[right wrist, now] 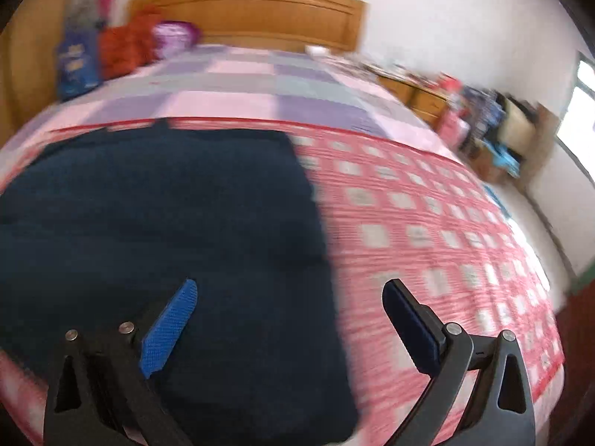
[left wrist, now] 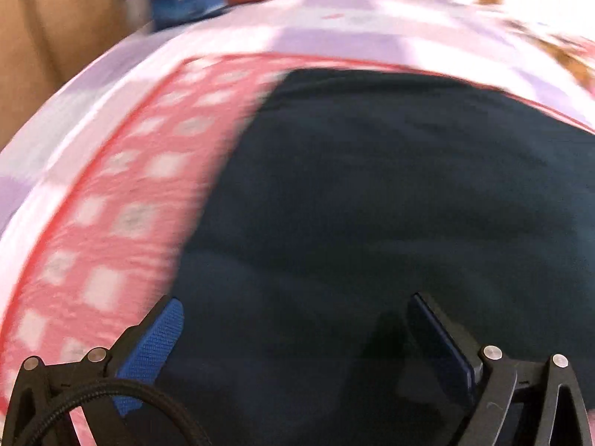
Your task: Fold large clothes
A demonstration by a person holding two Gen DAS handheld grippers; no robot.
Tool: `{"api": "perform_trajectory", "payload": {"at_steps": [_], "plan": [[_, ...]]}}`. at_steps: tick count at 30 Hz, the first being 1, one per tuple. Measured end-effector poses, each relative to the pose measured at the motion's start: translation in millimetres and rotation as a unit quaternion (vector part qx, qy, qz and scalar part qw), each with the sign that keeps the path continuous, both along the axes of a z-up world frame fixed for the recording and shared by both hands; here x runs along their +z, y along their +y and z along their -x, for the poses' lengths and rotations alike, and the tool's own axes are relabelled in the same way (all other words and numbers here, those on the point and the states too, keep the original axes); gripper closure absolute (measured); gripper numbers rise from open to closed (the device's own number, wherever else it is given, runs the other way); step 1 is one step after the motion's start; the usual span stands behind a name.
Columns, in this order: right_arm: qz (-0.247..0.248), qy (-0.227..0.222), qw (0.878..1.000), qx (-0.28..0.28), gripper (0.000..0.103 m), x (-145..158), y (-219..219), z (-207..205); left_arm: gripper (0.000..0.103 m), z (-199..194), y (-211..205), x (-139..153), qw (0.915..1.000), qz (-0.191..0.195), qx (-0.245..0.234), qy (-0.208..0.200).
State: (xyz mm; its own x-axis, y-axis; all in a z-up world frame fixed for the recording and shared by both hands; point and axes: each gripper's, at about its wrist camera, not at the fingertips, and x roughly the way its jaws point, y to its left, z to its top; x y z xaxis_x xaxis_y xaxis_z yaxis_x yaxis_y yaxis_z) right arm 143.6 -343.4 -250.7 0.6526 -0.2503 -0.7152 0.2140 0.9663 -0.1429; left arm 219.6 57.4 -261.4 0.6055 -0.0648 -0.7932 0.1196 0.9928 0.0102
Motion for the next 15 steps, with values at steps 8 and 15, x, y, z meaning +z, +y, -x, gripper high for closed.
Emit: {"api": "perform_trajectory", "payload": {"at_steps": [8,15], "plan": [[-0.024,0.038,0.994,0.100,0.000,-32.5,103.9,-6.8,0.000,24.1,-77.7,-27.4,0.9955,0.043,-0.078,0.032],[-0.026,0.060,0.997,-0.041,0.000,-61.6,-41.1,23.9,0.000,-4.1,28.4,-49.7,0.9986,-0.004,0.030,0.043]]}}
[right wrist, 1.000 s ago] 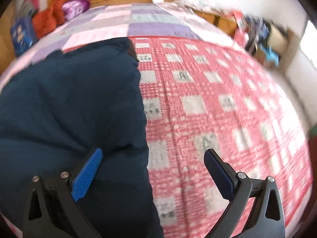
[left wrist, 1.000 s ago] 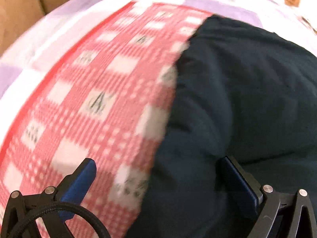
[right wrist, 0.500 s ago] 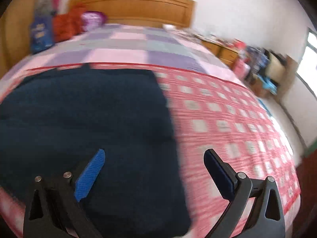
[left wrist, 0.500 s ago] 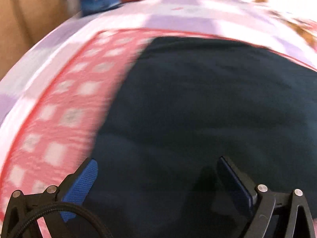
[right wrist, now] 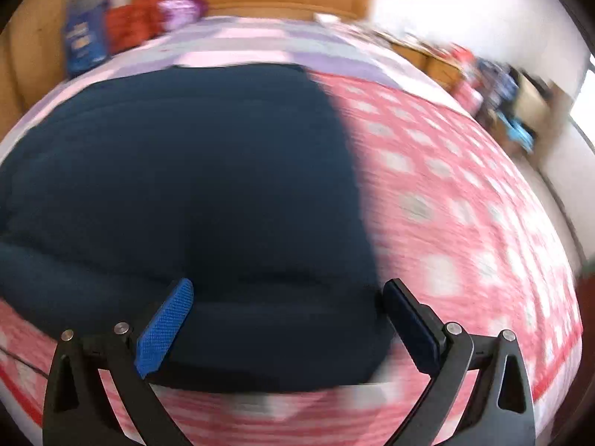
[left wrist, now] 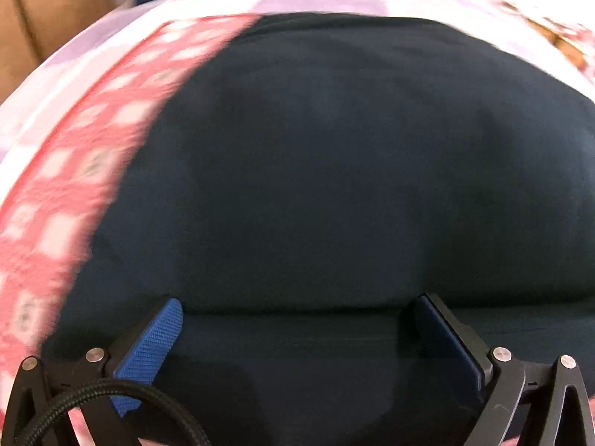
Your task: Fold large clothes
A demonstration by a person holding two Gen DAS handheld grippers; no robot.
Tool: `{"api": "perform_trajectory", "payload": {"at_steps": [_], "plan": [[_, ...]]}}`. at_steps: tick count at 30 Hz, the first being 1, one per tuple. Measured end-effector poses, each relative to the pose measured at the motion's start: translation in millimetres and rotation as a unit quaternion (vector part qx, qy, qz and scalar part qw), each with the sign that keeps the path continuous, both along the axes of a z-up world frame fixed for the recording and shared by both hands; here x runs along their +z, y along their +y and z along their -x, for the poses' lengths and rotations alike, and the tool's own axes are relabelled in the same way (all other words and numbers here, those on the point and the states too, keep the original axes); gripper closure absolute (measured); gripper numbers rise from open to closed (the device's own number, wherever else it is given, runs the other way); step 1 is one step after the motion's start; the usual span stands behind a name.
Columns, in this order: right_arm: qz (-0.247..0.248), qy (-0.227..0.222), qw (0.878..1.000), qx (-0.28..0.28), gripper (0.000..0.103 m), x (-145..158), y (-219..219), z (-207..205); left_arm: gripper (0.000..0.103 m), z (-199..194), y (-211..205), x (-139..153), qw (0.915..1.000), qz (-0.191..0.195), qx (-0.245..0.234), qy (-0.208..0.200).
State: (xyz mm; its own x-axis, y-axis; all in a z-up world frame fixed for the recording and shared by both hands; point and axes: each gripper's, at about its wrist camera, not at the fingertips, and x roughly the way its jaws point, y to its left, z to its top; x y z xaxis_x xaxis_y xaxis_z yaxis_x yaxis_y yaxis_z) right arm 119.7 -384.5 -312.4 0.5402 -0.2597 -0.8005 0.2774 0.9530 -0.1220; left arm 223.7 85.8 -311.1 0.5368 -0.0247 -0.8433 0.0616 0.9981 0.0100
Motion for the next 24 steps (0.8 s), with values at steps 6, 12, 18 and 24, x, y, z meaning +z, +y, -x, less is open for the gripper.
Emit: {"api": "perform_trajectory", "payload": {"at_steps": [6,12,18,24], "plan": [[0.004,0.037,0.998,-0.049,0.000,-9.5,-63.2,14.0,0.000,-7.5,42.0,-4.6,0.9971,-0.058,0.047,0.016],[0.020,0.045,0.998,-0.034,0.000,-11.0,-61.5,14.0,0.000,-6.5,49.0,-3.8,0.9943,-0.080,0.063,0.032],[0.009,0.072,0.996,-0.047,0.001,1.6,-60.7,2.6,0.003,-4.3,47.1,15.6,0.9929,-0.072,0.073,0.061],[-0.012,0.039,0.998,-0.056,0.001,75.7,-31.8,12.9,0.003,13.9,-6.7,86.2,0.9970,-0.057,0.022,0.047]]}}
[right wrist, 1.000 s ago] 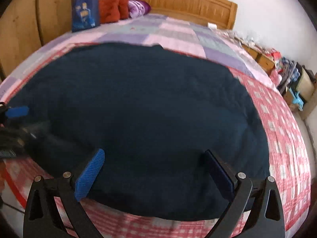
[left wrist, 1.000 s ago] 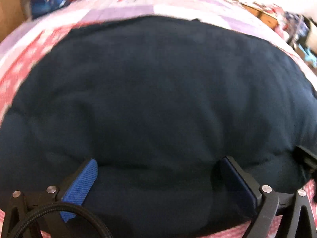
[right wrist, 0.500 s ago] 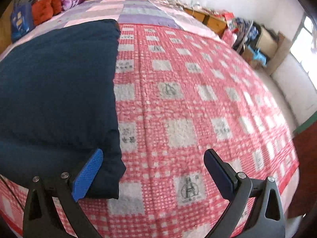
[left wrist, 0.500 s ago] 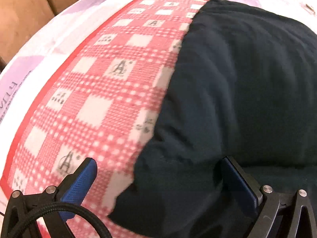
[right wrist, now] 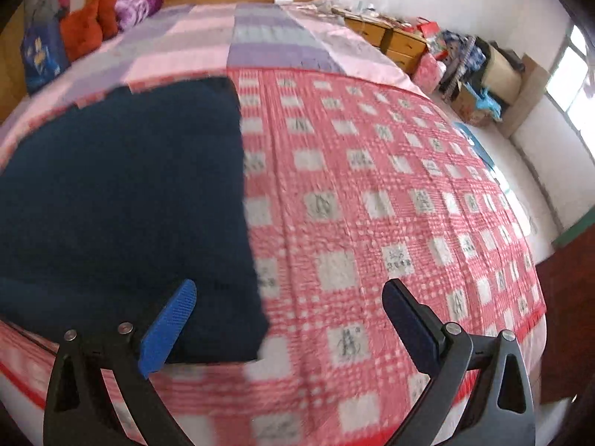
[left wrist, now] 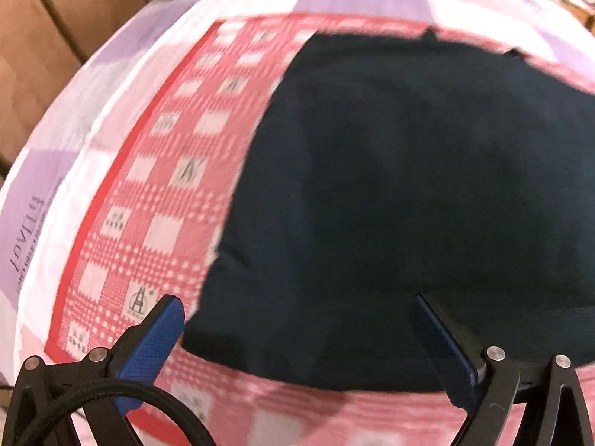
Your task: Fold large clothes
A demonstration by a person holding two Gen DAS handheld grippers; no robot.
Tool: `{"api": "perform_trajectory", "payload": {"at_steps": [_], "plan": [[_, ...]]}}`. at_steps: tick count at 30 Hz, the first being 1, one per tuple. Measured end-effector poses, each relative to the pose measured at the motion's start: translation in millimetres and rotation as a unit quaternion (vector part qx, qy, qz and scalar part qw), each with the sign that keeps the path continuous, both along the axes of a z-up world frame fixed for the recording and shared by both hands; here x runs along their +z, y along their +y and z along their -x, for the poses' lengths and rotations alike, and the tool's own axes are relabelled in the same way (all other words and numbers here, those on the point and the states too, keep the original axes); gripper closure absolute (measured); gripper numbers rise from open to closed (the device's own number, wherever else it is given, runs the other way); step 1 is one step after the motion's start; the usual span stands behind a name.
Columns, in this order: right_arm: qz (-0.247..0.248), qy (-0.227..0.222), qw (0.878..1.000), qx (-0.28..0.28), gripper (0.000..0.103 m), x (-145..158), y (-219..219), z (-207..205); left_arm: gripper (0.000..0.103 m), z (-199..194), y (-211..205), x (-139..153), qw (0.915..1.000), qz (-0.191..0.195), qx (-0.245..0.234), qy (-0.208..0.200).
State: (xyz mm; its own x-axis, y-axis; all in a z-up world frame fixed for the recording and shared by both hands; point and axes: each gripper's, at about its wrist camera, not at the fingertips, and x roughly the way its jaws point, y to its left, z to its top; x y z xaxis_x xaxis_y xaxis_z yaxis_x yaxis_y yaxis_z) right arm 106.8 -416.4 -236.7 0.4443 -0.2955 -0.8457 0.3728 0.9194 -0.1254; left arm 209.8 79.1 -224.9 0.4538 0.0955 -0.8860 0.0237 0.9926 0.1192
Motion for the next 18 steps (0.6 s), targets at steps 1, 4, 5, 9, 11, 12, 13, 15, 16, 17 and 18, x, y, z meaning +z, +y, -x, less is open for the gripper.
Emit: {"api": "perform_trajectory", "payload": {"at_steps": [1,4,5,9,11,12,13,15,16,17,18], "plan": [[-0.002,0.001,1.000,-0.002,0.001,11.3,6.8,1.1,0.003,5.4,-8.8,14.3,1.0000,0.004,-0.002,-0.002],[-0.019,0.006,1.000,0.009,0.001,56.3,37.9,6.8,0.003,23.0,-35.0,60.0,0.9998,0.009,-0.012,-0.011],[-0.026,0.003,1.000,0.009,0.001,68.6,47.7,11.0,0.003,27.6,-41.6,75.2,0.9998,0.010,-0.013,-0.015],[-0.034,0.008,0.999,-0.007,0.001,120.3,92.6,33.0,0.002,60.2,-63.9,136.8,0.9995,0.019,0.001,-0.026],[-0.052,0.022,0.998,0.004,0.001,139.8,115.9,42.4,0.002,72.1,-67.7,153.6,0.9993,0.026,0.010,-0.024],[-0.064,0.029,0.997,0.010,0.001,146.1,124.8,45.8,0.002,79.4,-70.3,162.3,0.9993,0.028,0.013,-0.022],[-0.080,0.037,0.996,0.022,0.001,154.8,137.8,50.5,0.002,86.3,-73.3,169.4,0.9993,0.030,0.011,-0.020],[-0.081,0.040,0.995,0.038,0.001,168.6,157.0,59.4,0.002,97.5,-80.1,178.2,0.9995,0.026,-0.004,-0.016],[-0.079,0.039,0.995,0.045,0.001,174.3,165.5,63.8,0.002,103.2,-82.5,181.9,0.9995,0.025,-0.012,-0.014],[-0.081,0.040,0.994,0.056,0.001,180.7,175.8,69.5,0.002,107.8,-87.1,185.4,0.9994,0.024,-0.020,-0.013],[-0.086,0.042,0.993,0.063,0.001,185.2,183.1,73.6,0.002,113.3,-91.5,189.1,0.9991,0.023,-0.031,-0.014]]}}
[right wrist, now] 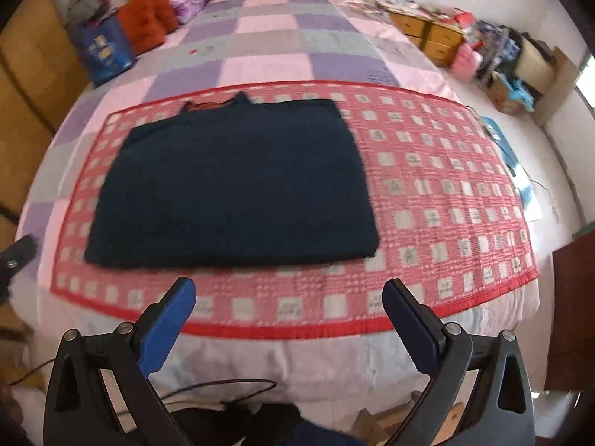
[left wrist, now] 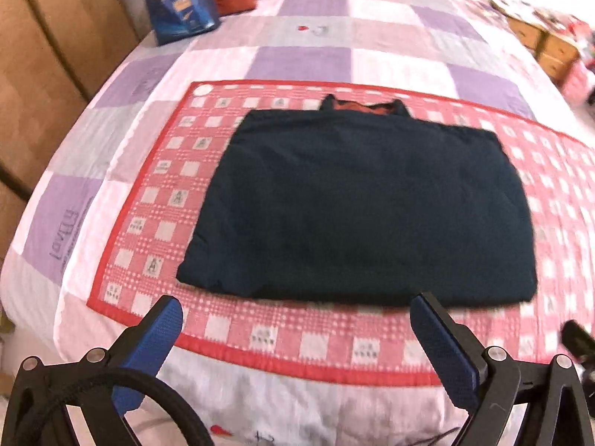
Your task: Fold large clothes
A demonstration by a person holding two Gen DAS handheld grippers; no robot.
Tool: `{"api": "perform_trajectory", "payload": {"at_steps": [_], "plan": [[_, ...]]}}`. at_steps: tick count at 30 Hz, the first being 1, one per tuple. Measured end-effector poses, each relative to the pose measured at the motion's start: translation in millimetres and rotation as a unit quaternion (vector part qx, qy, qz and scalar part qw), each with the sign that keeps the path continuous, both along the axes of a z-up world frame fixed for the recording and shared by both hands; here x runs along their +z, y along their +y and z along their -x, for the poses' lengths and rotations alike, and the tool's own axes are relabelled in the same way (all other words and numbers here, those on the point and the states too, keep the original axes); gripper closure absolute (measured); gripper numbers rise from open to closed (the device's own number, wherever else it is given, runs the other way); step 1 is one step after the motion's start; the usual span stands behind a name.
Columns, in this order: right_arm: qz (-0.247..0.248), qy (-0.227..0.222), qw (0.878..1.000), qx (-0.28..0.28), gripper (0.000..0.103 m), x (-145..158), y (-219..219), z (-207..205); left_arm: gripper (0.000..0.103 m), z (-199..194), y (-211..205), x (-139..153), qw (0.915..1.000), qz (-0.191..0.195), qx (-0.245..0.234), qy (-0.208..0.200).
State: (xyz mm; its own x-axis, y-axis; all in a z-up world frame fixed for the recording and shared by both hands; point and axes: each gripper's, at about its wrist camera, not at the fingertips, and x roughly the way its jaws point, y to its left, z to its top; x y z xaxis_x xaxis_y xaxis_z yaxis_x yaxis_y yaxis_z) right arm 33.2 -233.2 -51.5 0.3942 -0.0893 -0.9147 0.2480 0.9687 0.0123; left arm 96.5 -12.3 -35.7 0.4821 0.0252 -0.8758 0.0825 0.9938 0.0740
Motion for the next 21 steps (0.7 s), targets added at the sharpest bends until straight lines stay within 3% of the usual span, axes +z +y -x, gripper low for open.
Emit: {"api": "perform_trajectory", "payload": {"at_steps": [3,7,21], "plan": [[-0.014,0.006,1.000,0.007,0.001,10.5,18.6,12.8,0.002,13.4,-9.6,8.6,0.9998,0.003,-0.020,-0.001],[0.006,0.011,1.000,0.008,0.001,16.6,33.6,26.3,0.002,27.6,-14.0,13.1,0.9990,0.023,-0.036,0.015],[-0.007,0.029,0.999,-0.044,0.001,11.5,15.5,42.1,0.002,39.7,-35.6,8.5,0.9977,0.017,-0.058,0.030]]}}
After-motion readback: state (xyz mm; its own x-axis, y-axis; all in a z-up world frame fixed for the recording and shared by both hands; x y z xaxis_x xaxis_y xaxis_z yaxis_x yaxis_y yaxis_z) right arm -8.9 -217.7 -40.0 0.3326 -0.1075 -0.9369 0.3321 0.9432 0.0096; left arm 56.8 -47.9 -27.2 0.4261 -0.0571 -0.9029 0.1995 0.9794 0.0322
